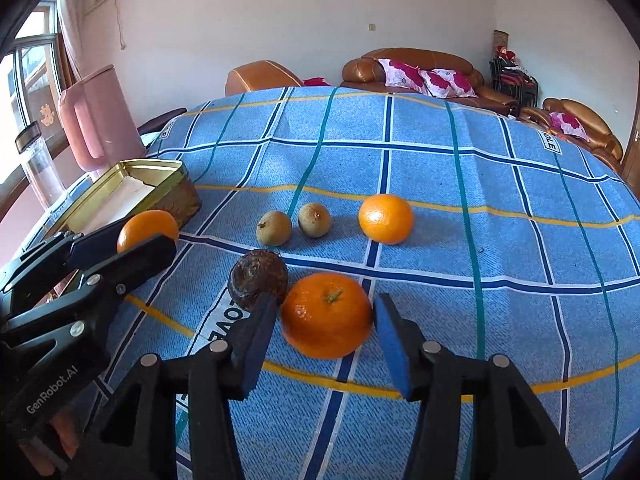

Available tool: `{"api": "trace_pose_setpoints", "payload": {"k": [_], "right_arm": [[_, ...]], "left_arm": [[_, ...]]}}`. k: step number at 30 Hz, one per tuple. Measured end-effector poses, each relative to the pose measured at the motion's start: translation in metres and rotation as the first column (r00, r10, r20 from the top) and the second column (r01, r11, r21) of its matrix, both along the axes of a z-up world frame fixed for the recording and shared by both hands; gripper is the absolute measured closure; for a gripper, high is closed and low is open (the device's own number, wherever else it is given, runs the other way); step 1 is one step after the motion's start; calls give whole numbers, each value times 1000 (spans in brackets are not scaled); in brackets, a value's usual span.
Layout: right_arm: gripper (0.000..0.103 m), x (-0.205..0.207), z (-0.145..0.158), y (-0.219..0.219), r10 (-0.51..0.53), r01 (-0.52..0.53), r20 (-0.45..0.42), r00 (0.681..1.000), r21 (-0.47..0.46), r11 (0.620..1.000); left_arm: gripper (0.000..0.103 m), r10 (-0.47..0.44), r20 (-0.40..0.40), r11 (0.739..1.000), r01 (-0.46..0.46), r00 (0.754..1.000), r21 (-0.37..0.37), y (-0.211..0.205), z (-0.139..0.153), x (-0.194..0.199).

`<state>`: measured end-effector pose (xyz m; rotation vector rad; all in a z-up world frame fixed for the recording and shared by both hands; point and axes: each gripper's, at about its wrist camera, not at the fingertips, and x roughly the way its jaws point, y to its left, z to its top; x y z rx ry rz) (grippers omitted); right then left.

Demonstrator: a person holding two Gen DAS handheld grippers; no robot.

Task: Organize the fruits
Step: 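Grasp an orange with the left gripper while the right grasps a large leafy mandarin, then lift and carry the orange and large mandarin over the tin tray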

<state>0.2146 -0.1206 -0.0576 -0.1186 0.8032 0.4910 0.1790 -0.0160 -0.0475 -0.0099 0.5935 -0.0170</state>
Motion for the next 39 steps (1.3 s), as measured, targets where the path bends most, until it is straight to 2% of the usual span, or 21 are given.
{"api": "trace_pose_setpoints", "payload": {"k": [6, 25, 39], "right_arm": [[54, -3, 0, -2, 3, -3, 9, 1000, -5, 1000], [54, -37, 25, -7, 21, -36, 222, 975, 63, 997], [54, -51, 33, -11, 27, -59, 309, 951, 95, 994]], "left_arm": [[65, -1, 12, 1000, 1, 1000, -3, 0, 1, -2], [65, 12, 95, 1000, -12, 995, -7, 2, 9, -18], [65, 21, 156, 1000, -20, 988, -9, 4, 15, -27]]}}
